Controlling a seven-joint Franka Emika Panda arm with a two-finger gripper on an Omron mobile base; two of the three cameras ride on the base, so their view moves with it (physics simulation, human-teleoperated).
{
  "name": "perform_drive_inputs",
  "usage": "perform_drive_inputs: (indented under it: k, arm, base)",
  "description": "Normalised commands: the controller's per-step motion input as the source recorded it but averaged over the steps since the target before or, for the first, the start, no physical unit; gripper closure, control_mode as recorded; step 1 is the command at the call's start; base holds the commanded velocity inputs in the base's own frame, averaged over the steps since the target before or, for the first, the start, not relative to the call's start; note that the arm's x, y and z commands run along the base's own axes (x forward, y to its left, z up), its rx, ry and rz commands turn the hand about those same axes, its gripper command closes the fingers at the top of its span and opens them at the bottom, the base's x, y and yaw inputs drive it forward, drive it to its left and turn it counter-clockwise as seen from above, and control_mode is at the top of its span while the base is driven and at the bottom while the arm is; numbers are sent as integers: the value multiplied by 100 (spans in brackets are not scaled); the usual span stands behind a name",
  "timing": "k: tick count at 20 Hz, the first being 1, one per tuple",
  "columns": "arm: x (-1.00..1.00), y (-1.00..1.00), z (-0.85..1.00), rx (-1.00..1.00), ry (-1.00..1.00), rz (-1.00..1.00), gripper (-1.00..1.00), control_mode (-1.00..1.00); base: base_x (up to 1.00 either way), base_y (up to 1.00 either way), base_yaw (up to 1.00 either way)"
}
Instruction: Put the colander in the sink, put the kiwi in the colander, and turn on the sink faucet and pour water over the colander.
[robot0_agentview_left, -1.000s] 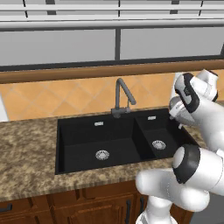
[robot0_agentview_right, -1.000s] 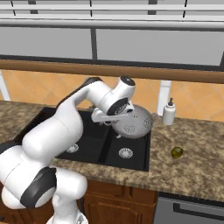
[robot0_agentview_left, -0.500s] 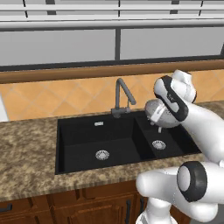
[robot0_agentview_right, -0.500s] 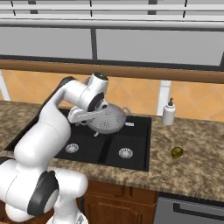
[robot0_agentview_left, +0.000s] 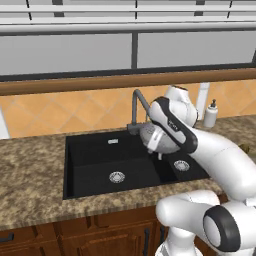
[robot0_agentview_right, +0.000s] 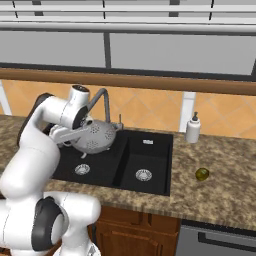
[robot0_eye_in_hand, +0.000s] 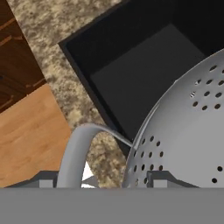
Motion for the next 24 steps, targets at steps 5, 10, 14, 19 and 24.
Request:
perform_drive_inputs:
  k: [5, 10, 14, 19, 24]
  arm:
    - [-11, 69, -30, 0, 3, 1, 100, -100]
    - [-12, 36, -45, 0, 6, 4, 100, -100]
    - [0, 14, -47, -2, 0, 7, 100, -100]
    - [3, 2, -43, -2, 0, 5, 100, -100]
    - [25, 0, -26, 0, 0, 1, 100, -100]
  base:
    - [0, 0, 0]
    - [0, 0, 0]
    - [0, 0, 0]
    - [0, 0, 0]
    - [0, 0, 0]
